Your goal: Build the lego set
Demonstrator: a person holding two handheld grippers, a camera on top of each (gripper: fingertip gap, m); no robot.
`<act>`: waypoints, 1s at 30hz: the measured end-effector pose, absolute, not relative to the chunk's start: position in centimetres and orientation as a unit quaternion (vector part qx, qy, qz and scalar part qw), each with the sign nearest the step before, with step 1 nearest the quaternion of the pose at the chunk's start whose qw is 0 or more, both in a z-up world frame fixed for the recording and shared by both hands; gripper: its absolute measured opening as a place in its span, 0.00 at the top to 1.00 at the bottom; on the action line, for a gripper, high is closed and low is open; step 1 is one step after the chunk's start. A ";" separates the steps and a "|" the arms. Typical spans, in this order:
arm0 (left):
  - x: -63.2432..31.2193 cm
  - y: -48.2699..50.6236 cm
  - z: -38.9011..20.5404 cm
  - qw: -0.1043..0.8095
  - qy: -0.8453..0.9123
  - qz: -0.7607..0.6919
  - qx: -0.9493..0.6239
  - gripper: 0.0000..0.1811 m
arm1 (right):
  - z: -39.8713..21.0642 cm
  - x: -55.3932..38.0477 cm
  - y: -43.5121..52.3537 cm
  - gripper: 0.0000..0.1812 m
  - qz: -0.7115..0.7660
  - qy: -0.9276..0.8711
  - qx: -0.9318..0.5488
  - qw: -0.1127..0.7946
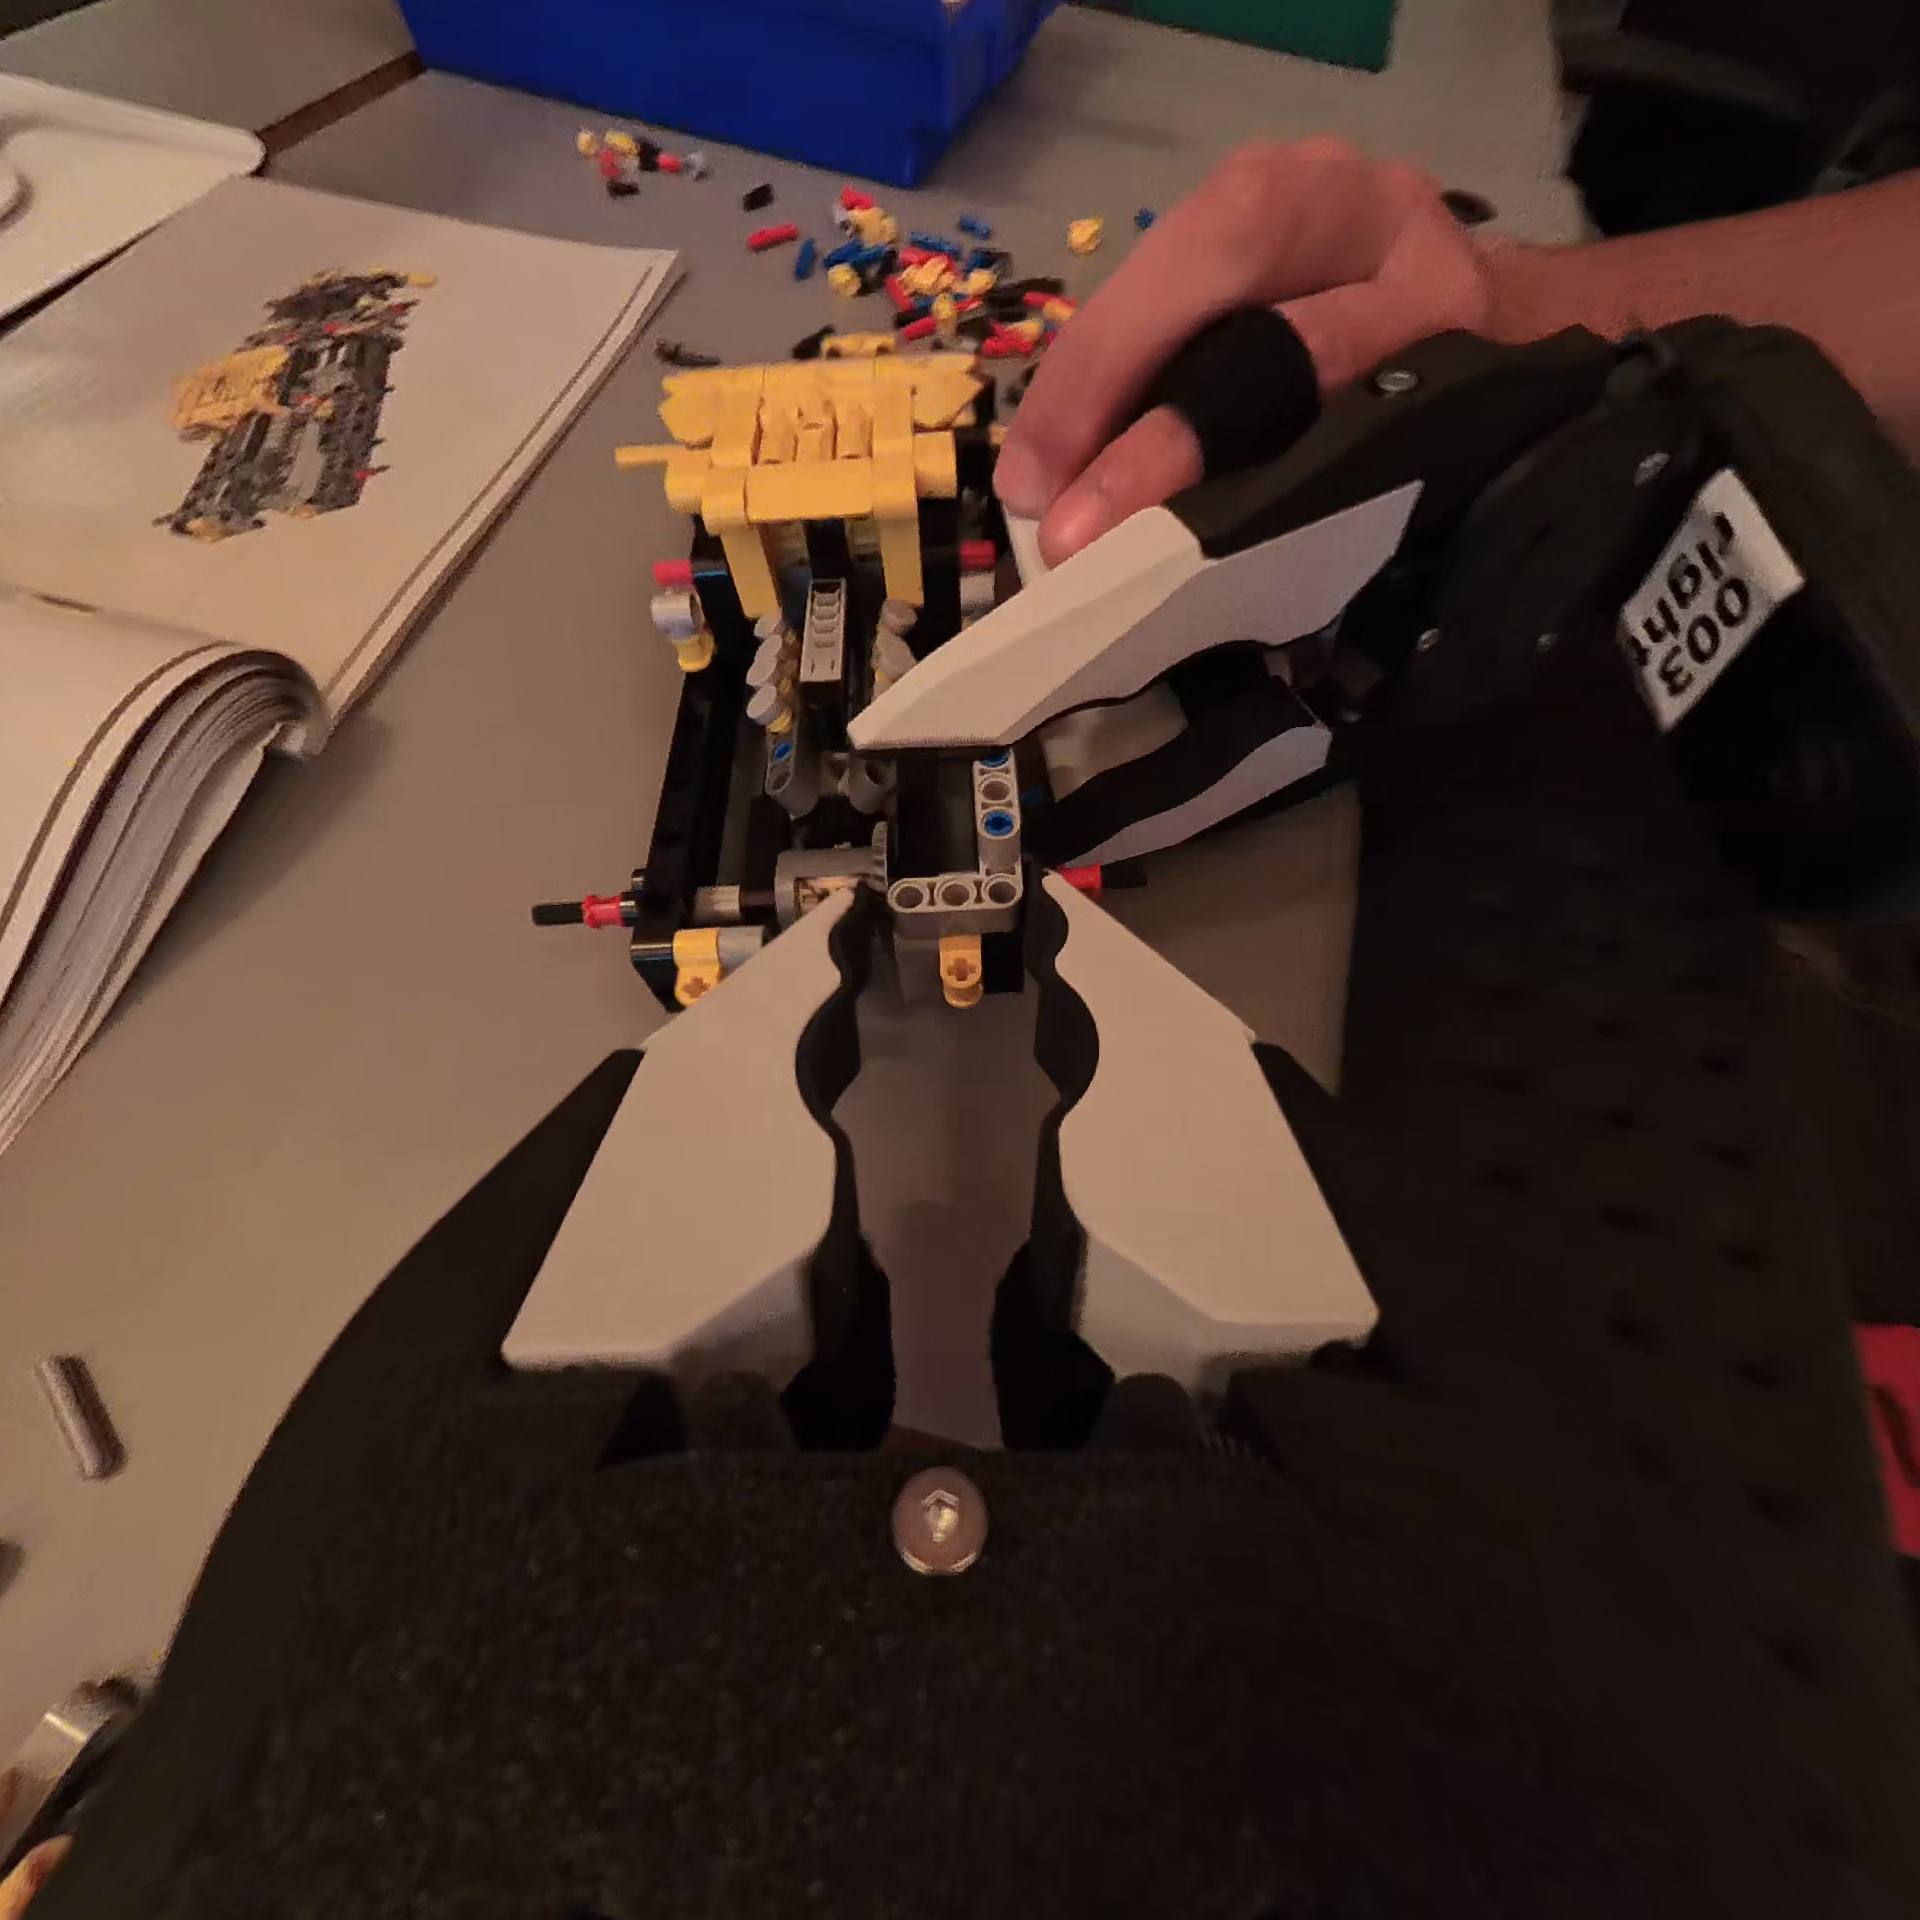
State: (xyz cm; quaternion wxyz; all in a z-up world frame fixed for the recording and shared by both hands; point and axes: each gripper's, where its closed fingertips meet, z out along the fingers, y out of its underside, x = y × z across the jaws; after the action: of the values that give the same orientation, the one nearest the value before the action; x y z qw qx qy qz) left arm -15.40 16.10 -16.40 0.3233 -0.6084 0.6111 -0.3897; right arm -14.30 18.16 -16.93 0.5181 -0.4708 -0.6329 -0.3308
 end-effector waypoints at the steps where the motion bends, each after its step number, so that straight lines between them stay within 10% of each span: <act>1: -15.1 16.4 -16.9 0.323 0.608 -0.380 -0.618 0.85 | -17.4 -13.9 18.4 0.74 -0.337 -0.635 -0.473 0.510; 14: -13.6 16.4 -18.1 0.335 0.630 -0.319 -0.624 0.85 | -15.0 -11.3 15.1 0.79 -0.194 -0.514 -0.622 0.558; 18: -13.0 16.4 -18.7 0.329 0.635 -0.304 -0.629 0.85 | -13.8 -11.4 15.9 1.00 -0.093 -0.395 -0.704 0.583; 30: -12.6 16.5 -19.0 0.344 0.631 -0.302 -0.626 0.85 | -16.2 -12.7 15.8 1.00 0.017 -0.407 -0.751 0.520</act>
State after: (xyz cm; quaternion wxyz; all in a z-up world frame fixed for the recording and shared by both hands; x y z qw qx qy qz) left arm -12.61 16.54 -19.04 0.3439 -0.6265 0.6308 -0.3023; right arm -12.68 15.80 -16.22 0.5199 -0.7508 -0.4071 0.0167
